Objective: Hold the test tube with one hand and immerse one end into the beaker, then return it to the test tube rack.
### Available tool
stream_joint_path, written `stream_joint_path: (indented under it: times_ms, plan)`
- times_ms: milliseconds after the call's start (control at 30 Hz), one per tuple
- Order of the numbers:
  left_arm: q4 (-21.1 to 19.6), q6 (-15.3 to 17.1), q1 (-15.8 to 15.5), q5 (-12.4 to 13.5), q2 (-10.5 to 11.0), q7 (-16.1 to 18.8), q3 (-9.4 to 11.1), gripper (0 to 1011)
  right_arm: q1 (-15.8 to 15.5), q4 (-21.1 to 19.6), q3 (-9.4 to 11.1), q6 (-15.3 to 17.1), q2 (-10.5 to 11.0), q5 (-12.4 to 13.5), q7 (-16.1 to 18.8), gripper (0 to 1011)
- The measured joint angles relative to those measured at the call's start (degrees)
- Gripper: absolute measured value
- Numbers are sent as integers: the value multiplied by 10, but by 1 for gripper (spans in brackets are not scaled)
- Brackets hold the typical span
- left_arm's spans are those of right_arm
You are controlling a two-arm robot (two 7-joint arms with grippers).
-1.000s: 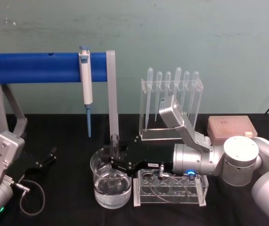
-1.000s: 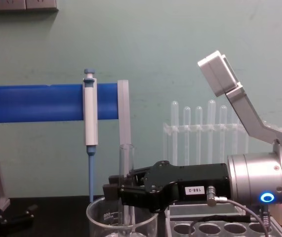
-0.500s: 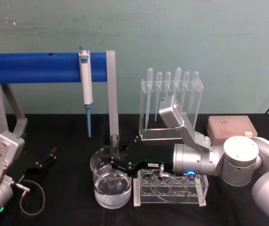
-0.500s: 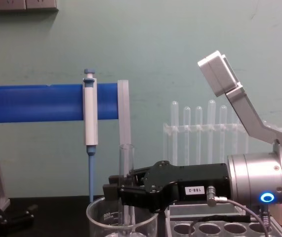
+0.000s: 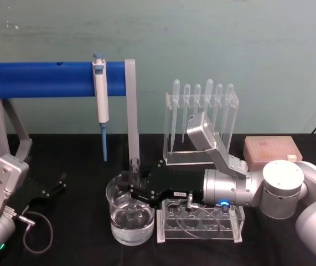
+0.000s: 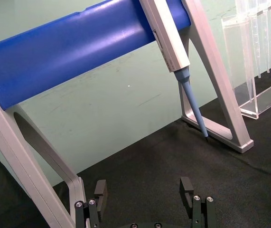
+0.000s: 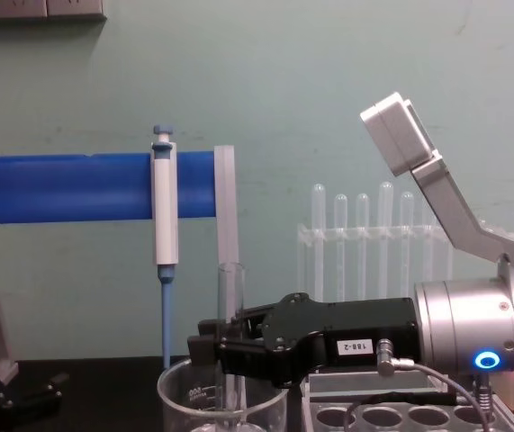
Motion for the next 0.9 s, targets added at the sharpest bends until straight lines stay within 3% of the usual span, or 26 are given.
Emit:
stream_joint_path:
  times_ms: [900]
  plan:
    - [0,0,0,0,0,0,0,1000,0,0,0,0,0,0,0,226]
